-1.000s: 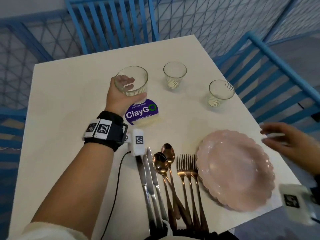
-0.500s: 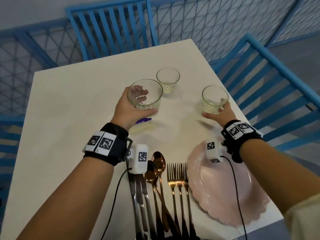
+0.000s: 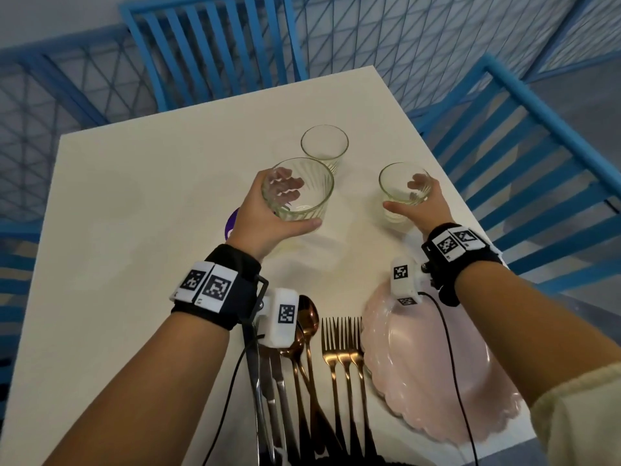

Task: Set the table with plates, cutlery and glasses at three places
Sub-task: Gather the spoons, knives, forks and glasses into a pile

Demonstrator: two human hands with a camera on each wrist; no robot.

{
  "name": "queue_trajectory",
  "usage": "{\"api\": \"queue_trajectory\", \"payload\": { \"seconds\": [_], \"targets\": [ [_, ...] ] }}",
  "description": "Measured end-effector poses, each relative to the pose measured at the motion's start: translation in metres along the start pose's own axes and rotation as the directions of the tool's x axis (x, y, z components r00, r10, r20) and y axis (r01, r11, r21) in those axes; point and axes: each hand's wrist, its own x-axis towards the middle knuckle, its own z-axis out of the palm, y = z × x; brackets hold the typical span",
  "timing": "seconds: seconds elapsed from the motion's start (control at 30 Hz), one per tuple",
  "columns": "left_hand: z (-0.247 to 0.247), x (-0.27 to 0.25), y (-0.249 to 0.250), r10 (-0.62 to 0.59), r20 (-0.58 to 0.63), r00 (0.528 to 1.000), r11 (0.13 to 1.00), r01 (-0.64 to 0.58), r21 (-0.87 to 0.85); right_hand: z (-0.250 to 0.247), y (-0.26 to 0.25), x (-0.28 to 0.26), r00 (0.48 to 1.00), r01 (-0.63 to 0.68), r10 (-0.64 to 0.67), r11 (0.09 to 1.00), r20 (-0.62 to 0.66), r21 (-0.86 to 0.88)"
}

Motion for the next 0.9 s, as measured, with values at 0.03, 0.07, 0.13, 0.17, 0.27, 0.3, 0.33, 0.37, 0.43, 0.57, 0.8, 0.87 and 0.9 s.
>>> {"api": "queue_trajectory", "payload": {
  "seconds": [0.03,0.07,0.13,0.17,0.27,0.3,0.33,0.37,0.43,0.57,0.8,0.87,0.9],
  "targets": [
    [0.0,0.0,0.001,0.004,0.001,1.0,1.0,-0.004,-0.001,0.002,-0.002,-0.002,1.0,0.009,-0.009,1.0,0.021,0.007],
    [0.0,0.0,0.003,0.012,0.005,1.0,1.0,-0.012,-0.002,0.004,-0.006,-0.006,0.998,0.018,-0.019,1.0,0.053,0.026],
    [0.0,-0.001,0.009,0.042,0.011,0.999,0.999,-0.042,-0.003,0.011,-0.013,-0.018,0.99,0.028,-0.04,0.996,0.137,0.09],
    [0.001,-0.002,0.013,0.064,0.004,0.998,0.998,-0.064,0.0,0.015,-0.017,-0.025,0.982,0.03,-0.053,0.991,0.18,0.129],
    [0.003,-0.003,0.026,0.153,-0.023,0.988,0.988,-0.152,0.033,0.027,-0.027,-0.048,0.955,0.053,-0.112,0.976,0.275,0.213],
    [0.004,-0.003,0.03,0.18,-0.028,0.983,0.983,-0.179,0.044,0.031,-0.029,-0.055,0.947,0.066,-0.131,0.972,0.293,0.223],
    [0.005,-0.003,0.034,0.202,-0.026,0.979,0.978,-0.2,0.052,0.035,-0.032,-0.063,0.939,0.08,-0.15,0.97,0.31,0.228],
    [0.006,-0.003,0.036,0.217,-0.018,0.976,0.975,-0.216,0.059,0.038,-0.034,-0.07,0.931,0.095,-0.166,0.97,0.326,0.223],
    [0.009,-0.002,0.039,0.236,0.038,0.971,0.967,-0.239,0.085,0.043,-0.038,-0.083,0.917,0.113,-0.18,0.973,0.355,0.202],
    [0.015,-0.005,0.032,0.237,0.177,0.955,0.936,-0.273,0.222,0.049,-0.045,-0.099,0.908,0.113,-0.188,0.97,0.373,0.214],
    [0.017,-0.004,0.014,0.112,0.19,0.975,0.968,-0.151,0.201,0.042,-0.047,-0.104,0.92,0.161,-0.225,0.963,0.32,0.215],
    [0.02,-0.001,0.011,0.078,0.192,0.978,0.971,-0.118,0.207,0.041,-0.048,-0.103,0.917,0.182,-0.239,0.963,0.318,0.199],
    [0.021,0.0,0.011,0.06,0.203,0.977,0.972,-0.103,0.209,0.041,-0.048,-0.103,0.917,0.191,-0.246,0.962,0.314,0.196]
  ]
}}
